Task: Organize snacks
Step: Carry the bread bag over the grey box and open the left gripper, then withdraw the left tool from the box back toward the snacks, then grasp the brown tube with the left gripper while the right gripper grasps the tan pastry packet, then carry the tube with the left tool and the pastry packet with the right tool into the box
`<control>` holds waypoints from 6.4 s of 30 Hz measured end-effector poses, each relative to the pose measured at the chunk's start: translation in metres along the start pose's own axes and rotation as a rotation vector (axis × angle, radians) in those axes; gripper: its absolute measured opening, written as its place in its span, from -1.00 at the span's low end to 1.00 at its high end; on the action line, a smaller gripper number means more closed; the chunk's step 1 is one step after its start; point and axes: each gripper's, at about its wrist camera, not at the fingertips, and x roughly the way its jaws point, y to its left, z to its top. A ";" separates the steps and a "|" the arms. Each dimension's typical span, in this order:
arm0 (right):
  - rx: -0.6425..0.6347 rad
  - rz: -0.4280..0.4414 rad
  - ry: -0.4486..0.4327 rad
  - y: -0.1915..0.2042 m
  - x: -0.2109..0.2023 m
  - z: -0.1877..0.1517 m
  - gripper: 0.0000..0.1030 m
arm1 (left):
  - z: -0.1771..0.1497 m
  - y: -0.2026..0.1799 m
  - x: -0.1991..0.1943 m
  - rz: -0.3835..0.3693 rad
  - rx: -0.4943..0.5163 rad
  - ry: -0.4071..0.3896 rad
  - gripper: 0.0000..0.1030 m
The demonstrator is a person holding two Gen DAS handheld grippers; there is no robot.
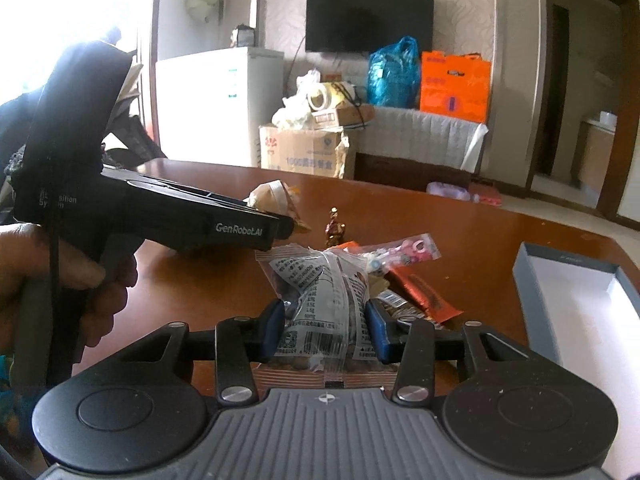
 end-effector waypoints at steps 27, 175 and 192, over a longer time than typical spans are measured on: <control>0.167 -0.189 -0.039 -0.090 -0.042 0.000 -0.21 | 0.043 -0.126 0.013 -0.145 0.100 -0.033 -0.35; 0.022 -0.044 0.161 -0.078 0.065 -0.028 -0.52 | -0.022 -0.069 0.089 -0.050 0.012 0.130 -0.28; 0.019 -0.051 0.125 -0.072 0.045 -0.020 -0.52 | -0.010 -0.064 0.063 -0.056 0.036 0.061 -0.28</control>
